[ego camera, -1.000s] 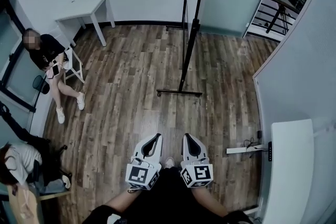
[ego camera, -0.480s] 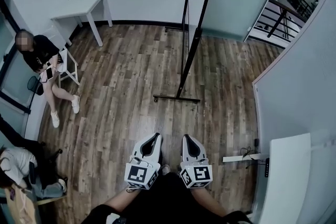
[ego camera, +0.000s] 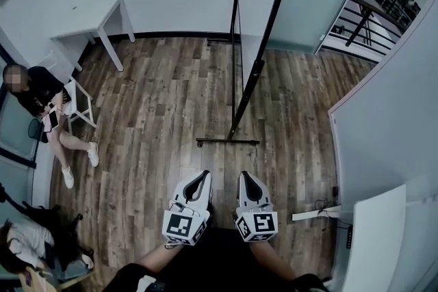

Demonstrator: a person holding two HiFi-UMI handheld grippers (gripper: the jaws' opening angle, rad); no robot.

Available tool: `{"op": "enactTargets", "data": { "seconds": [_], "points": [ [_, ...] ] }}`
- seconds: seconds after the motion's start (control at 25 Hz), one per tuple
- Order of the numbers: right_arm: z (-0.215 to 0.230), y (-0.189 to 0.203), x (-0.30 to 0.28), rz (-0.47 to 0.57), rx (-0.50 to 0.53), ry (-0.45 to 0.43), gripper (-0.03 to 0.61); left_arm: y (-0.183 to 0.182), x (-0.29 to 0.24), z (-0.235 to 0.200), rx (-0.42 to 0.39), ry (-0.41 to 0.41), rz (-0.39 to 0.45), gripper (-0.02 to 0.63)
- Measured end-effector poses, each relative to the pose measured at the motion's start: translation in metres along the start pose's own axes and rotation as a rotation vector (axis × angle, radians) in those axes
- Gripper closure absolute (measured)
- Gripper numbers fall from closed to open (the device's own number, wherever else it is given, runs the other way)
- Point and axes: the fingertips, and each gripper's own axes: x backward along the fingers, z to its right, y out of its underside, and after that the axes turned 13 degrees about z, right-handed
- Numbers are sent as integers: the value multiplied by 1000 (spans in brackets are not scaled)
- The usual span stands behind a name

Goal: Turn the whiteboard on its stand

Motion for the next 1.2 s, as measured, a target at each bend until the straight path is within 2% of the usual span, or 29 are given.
{"op": "enactTargets", "data": {
  "seconds": [0.44, 0.88, 1.0, 1.2],
  "points": [
    [50, 11, -120, -5, 0, 86, 563, 18, -109, -63, 28, 57, -34, 597],
    [103, 34, -213, -24, 40, 150, 556, 33, -172, -110, 46, 90, -61, 597],
    [123, 45, -239, -43, 56, 163, 487, 37, -186, -116, 48, 105, -64, 597],
    [158, 63, -279, -60, 82, 211, 436, 41, -202, -126, 45, 121, -71, 597]
  ]
}}
